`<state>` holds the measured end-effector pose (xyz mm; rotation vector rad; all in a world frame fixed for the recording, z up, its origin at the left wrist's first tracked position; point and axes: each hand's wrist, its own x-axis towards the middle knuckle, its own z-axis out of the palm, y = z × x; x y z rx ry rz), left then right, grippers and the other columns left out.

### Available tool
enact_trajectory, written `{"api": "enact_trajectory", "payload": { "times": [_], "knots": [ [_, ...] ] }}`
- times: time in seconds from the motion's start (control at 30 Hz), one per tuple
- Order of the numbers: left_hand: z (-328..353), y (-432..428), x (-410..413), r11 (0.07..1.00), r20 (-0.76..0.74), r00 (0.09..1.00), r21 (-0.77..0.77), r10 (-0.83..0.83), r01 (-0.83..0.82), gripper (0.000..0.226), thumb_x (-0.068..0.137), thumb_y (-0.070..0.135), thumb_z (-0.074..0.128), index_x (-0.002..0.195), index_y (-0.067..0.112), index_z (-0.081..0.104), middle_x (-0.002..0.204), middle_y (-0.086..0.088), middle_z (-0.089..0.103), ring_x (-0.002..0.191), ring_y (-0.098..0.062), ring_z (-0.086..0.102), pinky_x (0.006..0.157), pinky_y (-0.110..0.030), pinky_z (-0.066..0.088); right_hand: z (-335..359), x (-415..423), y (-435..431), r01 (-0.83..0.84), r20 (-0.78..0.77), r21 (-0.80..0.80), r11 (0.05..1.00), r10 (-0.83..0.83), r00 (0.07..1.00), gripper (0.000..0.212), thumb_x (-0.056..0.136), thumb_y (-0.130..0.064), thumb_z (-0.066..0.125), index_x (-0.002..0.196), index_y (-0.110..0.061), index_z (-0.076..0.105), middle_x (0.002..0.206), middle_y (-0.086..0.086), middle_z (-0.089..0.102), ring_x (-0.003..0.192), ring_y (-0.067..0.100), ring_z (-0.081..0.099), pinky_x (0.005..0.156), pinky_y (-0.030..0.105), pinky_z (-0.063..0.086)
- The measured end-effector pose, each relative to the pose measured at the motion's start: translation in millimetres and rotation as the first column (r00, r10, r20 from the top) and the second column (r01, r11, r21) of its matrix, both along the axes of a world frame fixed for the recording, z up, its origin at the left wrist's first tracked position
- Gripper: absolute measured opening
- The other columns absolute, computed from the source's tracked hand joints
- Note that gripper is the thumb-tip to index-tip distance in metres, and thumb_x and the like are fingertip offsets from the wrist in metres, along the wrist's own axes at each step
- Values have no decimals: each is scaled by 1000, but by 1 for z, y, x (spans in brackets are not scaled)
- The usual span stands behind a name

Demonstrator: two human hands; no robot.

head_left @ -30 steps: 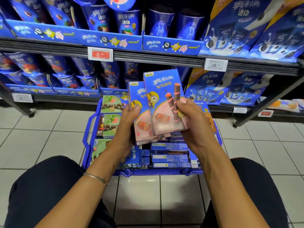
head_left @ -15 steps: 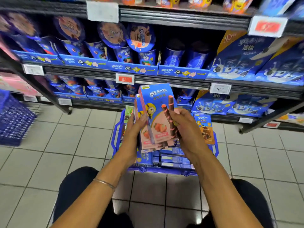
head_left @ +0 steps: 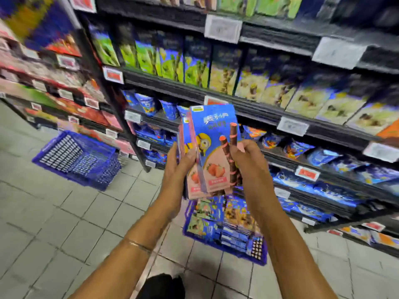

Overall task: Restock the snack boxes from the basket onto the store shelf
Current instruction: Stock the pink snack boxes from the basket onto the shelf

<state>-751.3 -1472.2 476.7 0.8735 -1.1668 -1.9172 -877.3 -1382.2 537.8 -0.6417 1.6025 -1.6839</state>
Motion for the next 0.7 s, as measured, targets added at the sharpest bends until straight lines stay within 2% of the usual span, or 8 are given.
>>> {"api": "enact_trajectory", "payload": {
  "times": [0.13, 0.23, 0.3, 0.4, 0.5, 0.6, 0.7],
  "knots": [
    [92, -41, 22, 987, -63, 997, -151, 52, -61, 78, 90, 45, 69, 154, 11, 42, 150, -16, 56, 136, -41, 56, 111, -69, 42, 99, 28, -34, -5, -84, -133, 991, -6, 996, 21, 88, -39, 67, 86, -21, 57, 65, -13, 59, 56, 5, 56, 47, 17, 42],
    [144, -65, 35, 973, -138, 989, -215, 53, -82, 77, 87, 41, 69, 151, 7, 44, 147, -23, 57, 135, -49, 54, 110, -73, 40, 146, 45, -56, -28, -153, -232, 972, -8, 988, 11, 100, -17, 60, 92, -11, 56, 58, -13, 54, 51, 3, 48, 47, 17, 39],
    [169, -76, 43, 966, -176, 984, -250, 28, -72, 76, 88, 40, 69, 151, 5, 43, 145, -26, 58, 132, -52, 55, 108, -72, 42, 167, 52, -66, -40, -147, -270, 962, 0, 989, 9, 102, -11, 55, 94, -10, 56, 60, -13, 56, 54, 6, 51, 47, 17, 41],
    [199, -89, 52, 949, -202, 979, -301, 30, -91, 76, 88, 40, 68, 150, 3, 43, 142, -25, 61, 125, -48, 62, 103, -64, 51, 192, 60, -78, -62, -167, -318, 946, 9, 986, 10, 103, -13, 54, 93, -12, 56, 64, -12, 57, 58, 11, 51, 47, 19, 42],
    [217, -104, 52, 941, -208, 977, -322, 39, -106, 77, 90, 39, 67, 151, 1, 41, 145, -30, 56, 130, -55, 55, 107, -70, 45, 209, 60, -92, -92, -203, -343, 935, 22, 979, 10, 99, -21, 57, 90, -17, 57, 61, -14, 55, 53, 5, 49, 47, 16, 39],
    [228, -122, 48, 940, -201, 976, -308, 87, -147, 87, 89, 41, 71, 158, 5, 32, 153, -26, 50, 134, -50, 55, 110, -73, 40, 220, 52, -109, -133, -216, -363, 922, 55, 975, 12, 89, -33, 58, 91, -20, 58, 65, -15, 57, 58, 5, 53, 52, 16, 42],
    [241, -139, 41, 918, -200, 974, -356, 106, -173, 90, 90, 43, 72, 162, 13, 28, 155, -20, 50, 133, -45, 58, 109, -72, 42, 230, 38, -129, -173, -223, -390, 905, 90, 971, 13, 89, -35, 59, 91, -22, 59, 68, -15, 57, 61, 6, 54, 55, 18, 42]
  ]
}}
